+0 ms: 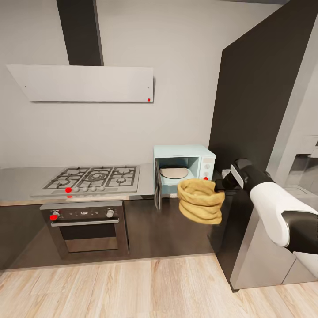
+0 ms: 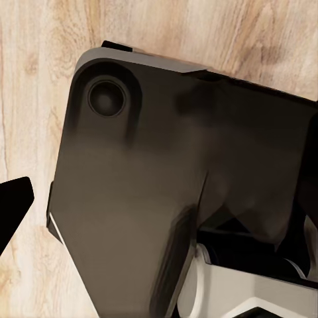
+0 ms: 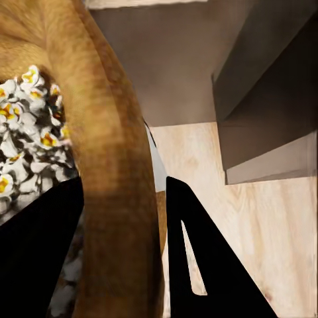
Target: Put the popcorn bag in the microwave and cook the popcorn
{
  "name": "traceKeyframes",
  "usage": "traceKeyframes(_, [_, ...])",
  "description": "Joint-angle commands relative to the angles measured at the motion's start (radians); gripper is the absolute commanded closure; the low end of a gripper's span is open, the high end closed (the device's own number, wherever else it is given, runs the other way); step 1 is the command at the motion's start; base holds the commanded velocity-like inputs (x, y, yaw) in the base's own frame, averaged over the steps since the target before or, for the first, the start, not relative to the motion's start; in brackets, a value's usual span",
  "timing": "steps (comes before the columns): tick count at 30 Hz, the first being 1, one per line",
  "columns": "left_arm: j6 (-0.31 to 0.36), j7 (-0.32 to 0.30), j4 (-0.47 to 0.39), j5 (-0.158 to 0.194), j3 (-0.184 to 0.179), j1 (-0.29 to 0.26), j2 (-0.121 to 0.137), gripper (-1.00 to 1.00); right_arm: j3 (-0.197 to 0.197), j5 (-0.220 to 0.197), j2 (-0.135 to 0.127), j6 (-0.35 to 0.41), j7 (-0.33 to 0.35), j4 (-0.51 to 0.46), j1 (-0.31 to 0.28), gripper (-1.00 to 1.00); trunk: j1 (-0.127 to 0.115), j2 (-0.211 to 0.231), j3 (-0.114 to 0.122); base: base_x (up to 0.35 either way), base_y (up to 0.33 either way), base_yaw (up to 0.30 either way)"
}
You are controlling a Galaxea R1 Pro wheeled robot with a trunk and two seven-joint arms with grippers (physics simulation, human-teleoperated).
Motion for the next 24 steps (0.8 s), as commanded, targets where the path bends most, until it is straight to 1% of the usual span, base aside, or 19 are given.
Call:
traceKeyframes(1, [-0.002, 0.001, -0.001, 0.004, 0.001, 0.0, 0.0, -1.0, 0.001, 0.009, 0.001, 0.003, 0.001, -0.015, -0.001, 1.0, 0.0, -0.001, -0.002, 0.0, 0.0, 0.0])
traceKeyframes(11, [-0.002, 0.001, -0.002, 0.004, 0.003, 0.0, -0.002, -1.0, 0.0, 0.006, 0.006, 0.003, -0.011, -0.029, 0.002, 1.0, 0.0, -0.001, -0.002, 0.008, 0.0, 0.0])
traceKeyframes(14, [-0.002, 0.001, -0.002, 0.004, 0.002, 0.0, -0.001, -1.0, -0.001, 0.005, 0.006, 0.003, -0.011, -0.029, 0.001, 1.0, 0.0, -0.001, -0.002, 0.201, 0.0, 0.0])
traceKeyframes(19, [-0.001, 0.001, -0.002, 0.005, 0.001, 0.0, 0.001, -1.0, -0.003, 0.004, 0.007, 0.003, -0.005, -0.03, 0.001, 1.0, 0.0, -0.001, -0.002, 0.305, 0.0, 0.0])
traceKeyframes(20, [-0.001, 0.001, -0.002, 0.005, 0.001, 0.0, 0.001, -1.0, -0.008, 0.005, 0.007, 0.003, -0.004, -0.03, 0.001, 1.0, 0.0, -0.001, -0.002, 0.319, 0.0, 0.0])
traceKeyframes(22, [-0.001, 0.001, -0.002, 0.005, 0.001, 0.0, 0.001, -1.0, -0.045, 0.006, 0.006, 0.003, -0.004, -0.03, 0.002, 1.0, 0.0, -0.001, -0.002, 0.32, 0.0, 0.0])
traceKeyframes(23, [-0.001, 0.001, -0.002, 0.005, 0.001, 0.0, 0.001, -1.0, -0.08, 0.007, 0.006, 0.003, -0.006, -0.03, 0.002, 1.0, 0.0, -0.001, -0.002, 0.321, 0.0, 0.0])
traceKeyframes(24, [-0.001, 0.001, -0.002, 0.005, 0.001, 0.0, 0.001, -1.0, -0.097, 0.008, 0.005, 0.003, -0.008, -0.03, 0.002, 1.0, 0.0, -0.001, -0.002, 0.321, 0.0, 0.0])
